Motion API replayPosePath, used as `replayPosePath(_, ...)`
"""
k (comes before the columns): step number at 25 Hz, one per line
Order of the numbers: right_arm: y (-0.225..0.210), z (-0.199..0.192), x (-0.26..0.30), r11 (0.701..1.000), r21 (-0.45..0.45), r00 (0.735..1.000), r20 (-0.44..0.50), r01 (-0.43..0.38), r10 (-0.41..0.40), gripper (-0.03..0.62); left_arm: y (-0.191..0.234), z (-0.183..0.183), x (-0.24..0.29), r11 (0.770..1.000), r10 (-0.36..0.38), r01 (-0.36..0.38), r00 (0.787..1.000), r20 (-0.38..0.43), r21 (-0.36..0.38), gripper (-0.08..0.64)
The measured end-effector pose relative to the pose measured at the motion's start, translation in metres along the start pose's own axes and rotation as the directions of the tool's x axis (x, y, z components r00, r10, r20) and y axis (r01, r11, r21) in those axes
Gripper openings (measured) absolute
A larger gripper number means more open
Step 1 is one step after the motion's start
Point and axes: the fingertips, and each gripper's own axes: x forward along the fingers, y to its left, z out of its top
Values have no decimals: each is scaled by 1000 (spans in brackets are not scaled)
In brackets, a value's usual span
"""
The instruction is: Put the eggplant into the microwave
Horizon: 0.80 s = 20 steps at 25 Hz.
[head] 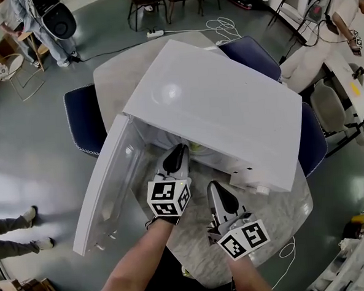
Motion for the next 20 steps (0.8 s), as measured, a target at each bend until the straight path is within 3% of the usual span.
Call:
replayPosePath(9,34,49,-13,999,-43,1000,-3,-13,13,2,-67,56,-76,994,-91,92,996,-14,61,44)
replayPosePath(16,66,101,-45,996,-87,1000,14,-20,21,2,-119,113,-136,987,-125,123,992,6,100,43)
replayPosePath(17,70,108,-51,995,-95,1000,14,-21,22,2,-128,119,-144,986,-132,131,991,6,106,8)
replayPosePath(20,83,125,-68,994,-106,999,19,-31,33,2,-150,133,-168,981,-150,149,989,3,124,8)
